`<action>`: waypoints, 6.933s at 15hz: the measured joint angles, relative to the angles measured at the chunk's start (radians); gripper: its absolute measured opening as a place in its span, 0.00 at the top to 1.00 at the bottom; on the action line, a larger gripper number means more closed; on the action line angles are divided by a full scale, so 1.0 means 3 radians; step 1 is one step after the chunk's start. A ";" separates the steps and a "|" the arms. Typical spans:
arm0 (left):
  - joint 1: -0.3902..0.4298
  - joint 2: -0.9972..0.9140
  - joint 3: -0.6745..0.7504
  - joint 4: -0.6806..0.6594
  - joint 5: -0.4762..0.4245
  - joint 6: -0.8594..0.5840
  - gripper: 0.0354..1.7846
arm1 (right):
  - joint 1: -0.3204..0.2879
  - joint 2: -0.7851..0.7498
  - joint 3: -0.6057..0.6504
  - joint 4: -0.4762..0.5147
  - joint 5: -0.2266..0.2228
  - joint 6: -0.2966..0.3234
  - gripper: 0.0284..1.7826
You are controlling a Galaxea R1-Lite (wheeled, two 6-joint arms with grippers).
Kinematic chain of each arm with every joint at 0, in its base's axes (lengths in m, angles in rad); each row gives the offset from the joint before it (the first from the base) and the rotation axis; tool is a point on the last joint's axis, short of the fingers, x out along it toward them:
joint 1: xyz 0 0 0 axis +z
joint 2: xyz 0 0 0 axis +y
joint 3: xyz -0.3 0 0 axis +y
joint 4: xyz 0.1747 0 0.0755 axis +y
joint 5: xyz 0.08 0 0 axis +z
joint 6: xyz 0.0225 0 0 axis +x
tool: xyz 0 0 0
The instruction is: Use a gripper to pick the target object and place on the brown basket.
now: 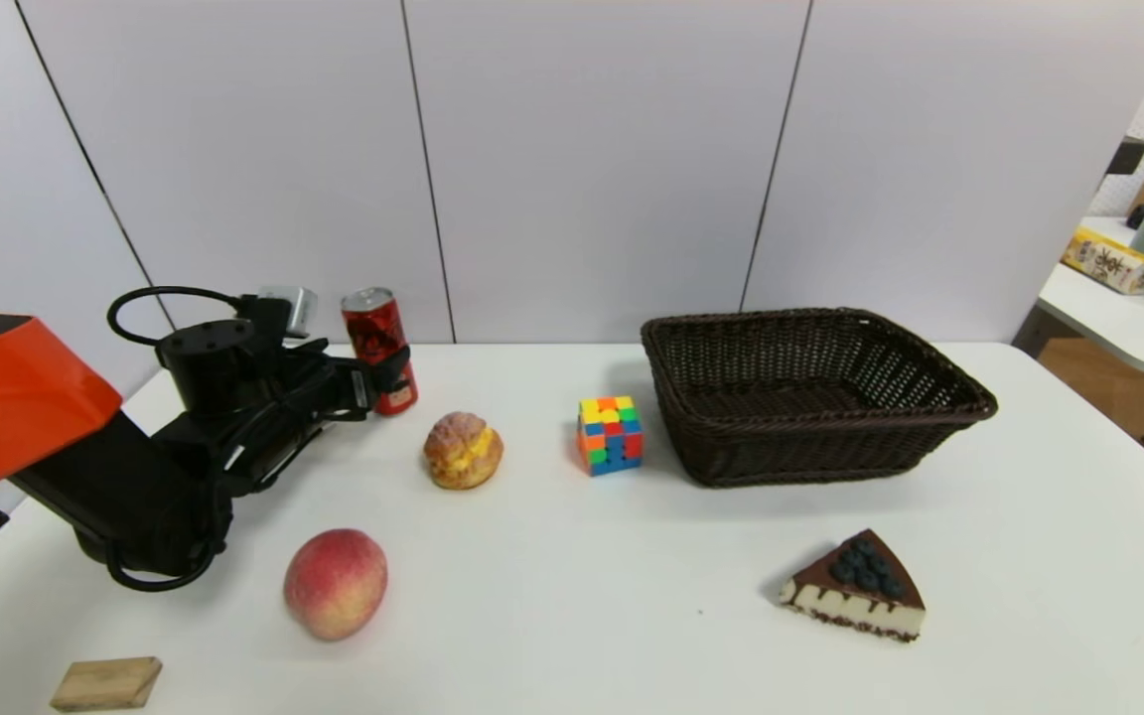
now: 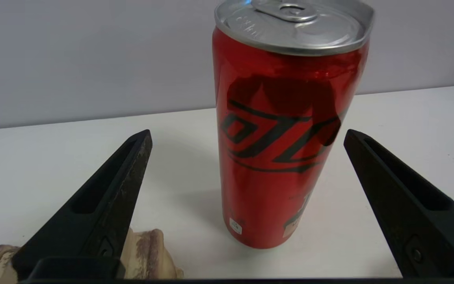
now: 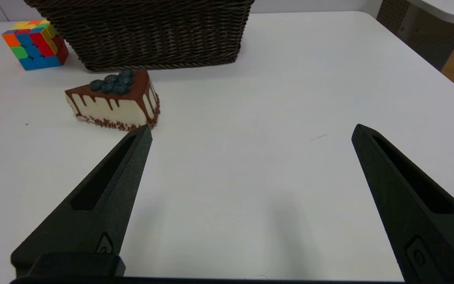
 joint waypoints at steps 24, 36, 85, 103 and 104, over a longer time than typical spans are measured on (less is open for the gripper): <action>-0.0001 0.0389 -0.0513 -0.0075 0.0000 0.0082 0.46 | 0.0000 0.0000 0.0000 0.0000 0.0001 -0.0001 0.02; -0.0374 0.0056 -0.1148 0.0610 -0.0224 0.0233 0.46 | 0.0000 0.0000 0.0000 0.0000 0.0000 0.0000 0.02; -0.2170 0.1362 -0.4080 0.2497 -0.0571 0.0229 0.18 | 0.0000 0.0000 0.0000 -0.0001 0.0001 0.0000 0.02; -0.0990 -0.1485 -0.0876 0.3007 -0.0441 0.0255 0.06 | 0.0000 0.0000 0.0000 0.0000 0.0000 0.0000 0.02; -0.0797 -0.1634 -0.0629 0.2938 -0.0440 0.0253 0.06 | 0.0000 0.0000 0.0000 0.0000 0.0000 -0.0001 0.02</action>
